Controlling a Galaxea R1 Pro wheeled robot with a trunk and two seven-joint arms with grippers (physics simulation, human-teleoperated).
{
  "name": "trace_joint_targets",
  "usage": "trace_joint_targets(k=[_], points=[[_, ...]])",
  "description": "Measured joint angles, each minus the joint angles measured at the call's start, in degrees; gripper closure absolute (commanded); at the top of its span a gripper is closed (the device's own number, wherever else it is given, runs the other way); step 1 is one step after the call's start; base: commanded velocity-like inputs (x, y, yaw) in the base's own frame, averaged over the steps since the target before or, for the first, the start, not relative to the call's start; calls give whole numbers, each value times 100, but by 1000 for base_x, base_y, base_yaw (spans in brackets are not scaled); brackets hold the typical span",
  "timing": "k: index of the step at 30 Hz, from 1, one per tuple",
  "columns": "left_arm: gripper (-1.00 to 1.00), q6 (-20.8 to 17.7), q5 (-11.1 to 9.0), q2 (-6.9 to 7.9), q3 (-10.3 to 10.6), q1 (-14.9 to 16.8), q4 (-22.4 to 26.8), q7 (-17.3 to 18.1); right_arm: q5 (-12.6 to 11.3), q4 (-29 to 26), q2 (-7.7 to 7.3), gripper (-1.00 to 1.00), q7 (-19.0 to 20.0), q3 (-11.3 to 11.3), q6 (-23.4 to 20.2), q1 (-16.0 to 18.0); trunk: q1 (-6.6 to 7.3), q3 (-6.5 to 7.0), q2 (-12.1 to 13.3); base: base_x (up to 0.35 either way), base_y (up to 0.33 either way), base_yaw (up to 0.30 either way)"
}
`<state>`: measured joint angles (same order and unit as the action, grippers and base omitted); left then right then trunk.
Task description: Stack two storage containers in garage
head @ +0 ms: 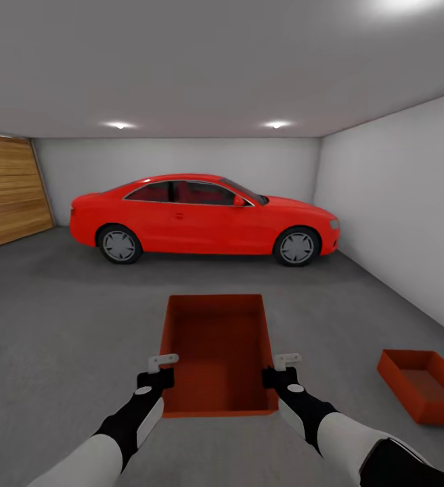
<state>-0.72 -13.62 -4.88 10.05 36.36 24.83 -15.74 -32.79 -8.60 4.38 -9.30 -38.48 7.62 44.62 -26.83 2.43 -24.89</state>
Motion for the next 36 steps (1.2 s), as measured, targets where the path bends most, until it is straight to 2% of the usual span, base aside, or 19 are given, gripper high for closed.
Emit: trace_joint_targets(k=[13,36], points=[[100,-1,-1,1,1,0,0,1,-1,1,0,100,4,3,0,0,0,0,0,320,0,-23],[100,1,-3,-1,4,1,-1,0,-1,0,-1,100,5,4,3,0,0,0,0,320,0,-281]])
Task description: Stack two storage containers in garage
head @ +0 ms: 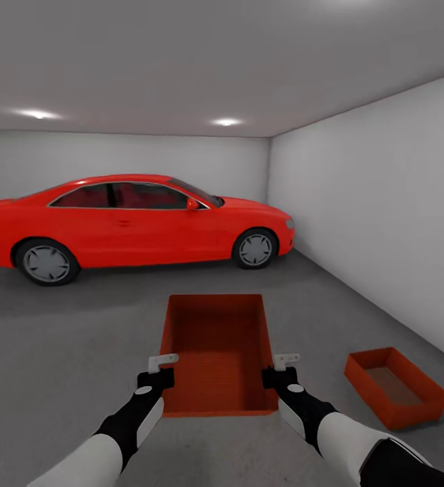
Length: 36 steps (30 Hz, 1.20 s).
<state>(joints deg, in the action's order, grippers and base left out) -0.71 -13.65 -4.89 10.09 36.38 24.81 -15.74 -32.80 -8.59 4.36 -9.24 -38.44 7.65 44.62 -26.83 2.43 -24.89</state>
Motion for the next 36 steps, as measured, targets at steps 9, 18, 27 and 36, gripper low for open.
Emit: trace_joint_targets(k=[9,18,27,36], points=[[100,3,1,-4,-2,0,-4,-3,-1,0,-3,100,4,-1,-1,0,0,0,0,320,0,-288],[100,7,1,-5,-3,0,-6,-2,-1,0,-4,100,6,-1,1,0,0,0,0,320,0,-288],[100,5,3,0,-3,0,-1,3,1,-6,-1,100,-4,-2,0,0,0,0,0,320,0,-288],[100,9,2,0,-4,0,-1,3,1,-9,-2,100,-6,-5,0,0,0,0,0,320,0,-288]])
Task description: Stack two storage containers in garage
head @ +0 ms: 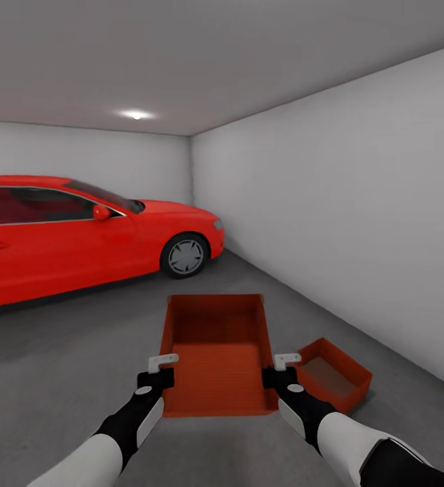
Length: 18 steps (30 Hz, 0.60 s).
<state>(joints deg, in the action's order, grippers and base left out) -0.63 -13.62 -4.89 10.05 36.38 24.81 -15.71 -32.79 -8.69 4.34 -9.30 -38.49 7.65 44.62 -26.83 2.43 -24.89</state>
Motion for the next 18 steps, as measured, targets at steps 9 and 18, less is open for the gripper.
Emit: trace_joint_targets(k=[9,18], points=[[100,0,0,0,0,0,0,0,0,0,0,100,0,0,0,0,0,0,0,320,0,-288],[100,9,-1,0,-3,-1,-5,3,0,0,1,100,-4,-6,0,0,0,0,0,320,0,-169]])
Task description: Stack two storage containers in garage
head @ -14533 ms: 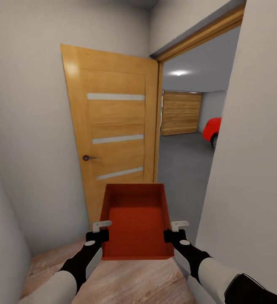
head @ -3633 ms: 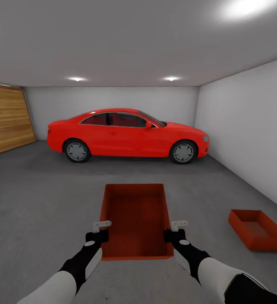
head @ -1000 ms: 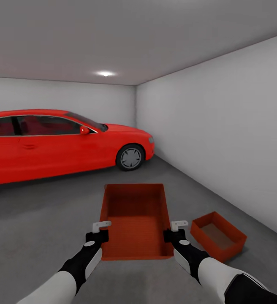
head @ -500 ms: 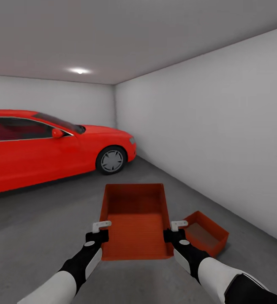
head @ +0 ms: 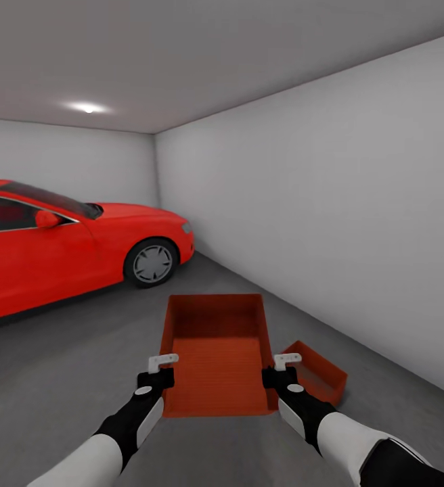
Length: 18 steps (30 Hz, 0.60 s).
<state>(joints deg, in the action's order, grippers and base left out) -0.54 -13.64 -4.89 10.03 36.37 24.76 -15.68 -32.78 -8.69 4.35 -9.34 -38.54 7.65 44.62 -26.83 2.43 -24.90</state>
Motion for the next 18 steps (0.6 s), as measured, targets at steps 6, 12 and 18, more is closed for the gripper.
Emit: trace_joint_targets(k=[6,12,18], points=[[100,0,0,1,-2,0,0,3,0,1,2,100,0,1,0,0,0,0,0,320,0,-8],[100,14,-2,1,-5,1,-16,11,-5,2,4,100,-7,2,-5,-1,0,0,0,320,0,0],[100,19,-3,0,-3,3,-12,10,17,-9,2,100,-9,32,-7,-2,0,0,0,320,0,0]])
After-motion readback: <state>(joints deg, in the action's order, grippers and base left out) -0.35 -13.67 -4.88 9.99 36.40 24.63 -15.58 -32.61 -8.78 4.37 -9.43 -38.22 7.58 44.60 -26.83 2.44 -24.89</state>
